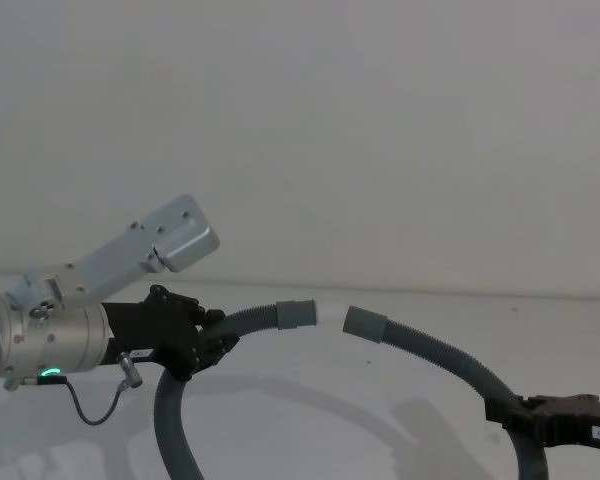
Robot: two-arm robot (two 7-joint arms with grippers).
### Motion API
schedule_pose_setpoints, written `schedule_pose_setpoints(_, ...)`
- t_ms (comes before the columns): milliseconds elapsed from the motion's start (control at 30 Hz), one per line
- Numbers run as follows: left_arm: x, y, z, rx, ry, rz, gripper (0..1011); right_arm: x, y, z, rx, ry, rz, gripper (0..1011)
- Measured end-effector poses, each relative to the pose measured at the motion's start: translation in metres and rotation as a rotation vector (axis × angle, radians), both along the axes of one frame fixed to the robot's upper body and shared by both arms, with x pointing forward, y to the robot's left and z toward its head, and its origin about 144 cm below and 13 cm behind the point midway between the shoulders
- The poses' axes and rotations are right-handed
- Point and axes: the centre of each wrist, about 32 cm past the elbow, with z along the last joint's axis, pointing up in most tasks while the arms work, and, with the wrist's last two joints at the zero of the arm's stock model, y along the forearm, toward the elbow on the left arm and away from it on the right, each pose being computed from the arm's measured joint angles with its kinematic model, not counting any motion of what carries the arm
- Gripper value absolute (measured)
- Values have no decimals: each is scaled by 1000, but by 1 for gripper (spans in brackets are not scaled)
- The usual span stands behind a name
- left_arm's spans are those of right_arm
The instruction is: Use both hands to pick up one end of the pipe from the table, align the ends, and insert them.
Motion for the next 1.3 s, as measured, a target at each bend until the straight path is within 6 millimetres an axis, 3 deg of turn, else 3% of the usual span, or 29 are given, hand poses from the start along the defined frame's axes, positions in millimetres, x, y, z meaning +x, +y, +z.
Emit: schedule_pose_setpoints(1300,5,9,8,34,21,4,290,3,-16,3,-14,-24,67,255)
